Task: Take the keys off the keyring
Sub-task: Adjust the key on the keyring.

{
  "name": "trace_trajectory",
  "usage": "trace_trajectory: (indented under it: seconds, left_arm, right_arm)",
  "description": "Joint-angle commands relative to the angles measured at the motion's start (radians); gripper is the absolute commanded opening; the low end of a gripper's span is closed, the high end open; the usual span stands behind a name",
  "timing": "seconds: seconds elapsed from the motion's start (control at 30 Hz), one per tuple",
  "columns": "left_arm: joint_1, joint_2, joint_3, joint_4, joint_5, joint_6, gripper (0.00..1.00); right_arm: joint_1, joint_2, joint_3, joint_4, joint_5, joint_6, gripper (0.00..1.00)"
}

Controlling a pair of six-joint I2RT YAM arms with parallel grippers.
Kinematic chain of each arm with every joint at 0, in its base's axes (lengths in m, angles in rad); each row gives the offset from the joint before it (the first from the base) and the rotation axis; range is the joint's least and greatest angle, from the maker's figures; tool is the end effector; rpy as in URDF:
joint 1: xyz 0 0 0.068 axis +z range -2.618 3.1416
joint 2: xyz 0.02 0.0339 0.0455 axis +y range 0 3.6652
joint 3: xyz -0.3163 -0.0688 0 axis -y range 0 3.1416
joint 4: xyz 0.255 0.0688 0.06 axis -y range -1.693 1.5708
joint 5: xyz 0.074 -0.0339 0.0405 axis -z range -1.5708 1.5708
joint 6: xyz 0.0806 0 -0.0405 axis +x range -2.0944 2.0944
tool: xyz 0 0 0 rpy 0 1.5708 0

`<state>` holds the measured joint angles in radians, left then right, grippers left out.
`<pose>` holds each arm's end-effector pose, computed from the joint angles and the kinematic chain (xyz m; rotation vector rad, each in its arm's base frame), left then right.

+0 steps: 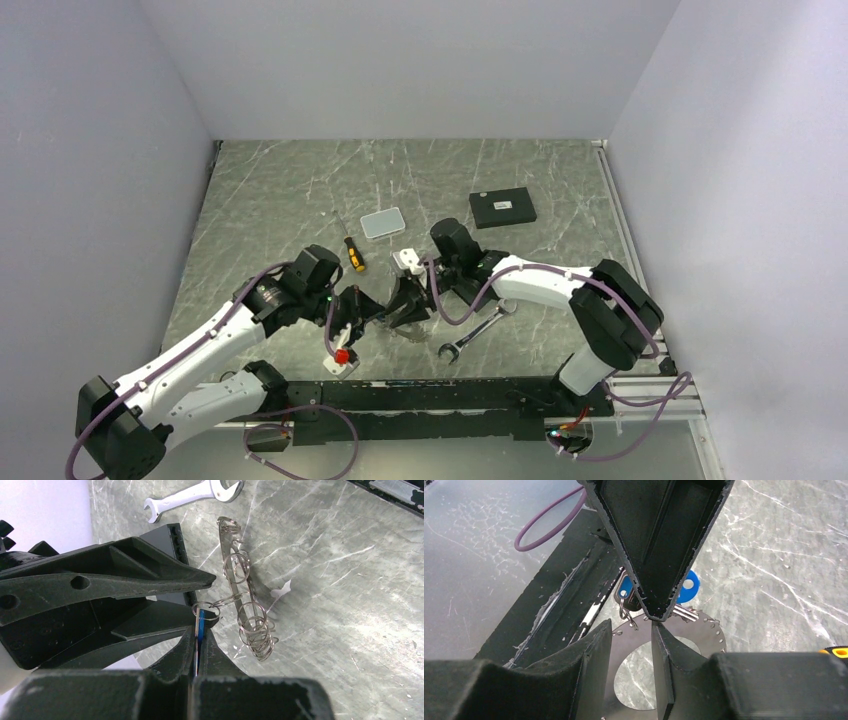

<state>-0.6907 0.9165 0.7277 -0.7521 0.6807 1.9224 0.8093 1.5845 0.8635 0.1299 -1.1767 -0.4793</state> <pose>0.0985 -0.1472 0.2651 2.2345 0.3363 -0.2264 0.1825 0.2993 0.2480 -1.7197 1.1383 1.4489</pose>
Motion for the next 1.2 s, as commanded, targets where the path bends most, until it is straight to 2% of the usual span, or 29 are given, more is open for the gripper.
trace_trajectory:
  seconds: [0.0,0.2,0.43,0.57,0.73,1.17]
  left_arm:
    - [-0.004,-0.022,0.031,-0.042,0.074,0.07,0.0]
    - [-0.003,-0.022,0.036,-0.043,0.072,0.068,0.0]
    - [-0.004,-0.026,0.038,-0.048,0.068,0.061,0.0]
    - [-0.004,-0.035,0.039,-0.062,0.061,0.05,0.0]
    - [-0.004,-0.06,0.033,-0.077,0.047,0.008,0.0]
    - [-0.004,-0.099,-0.01,-0.101,0.003,-0.019,0.0]
  right_arm:
    - [0.018,0.016,0.033,0.02,-0.003,-0.042,0.38]
    - [0.022,0.02,0.037,0.02,0.003,-0.04,0.32]
    - [0.023,0.02,0.031,0.043,0.016,-0.013,0.17]
    - [0.022,0.016,0.022,0.079,0.042,0.035,0.0]
    - [0.008,0.002,0.021,0.109,0.057,0.089,0.0]
    - [-0.039,-0.026,-0.055,0.322,0.024,0.312,0.0]
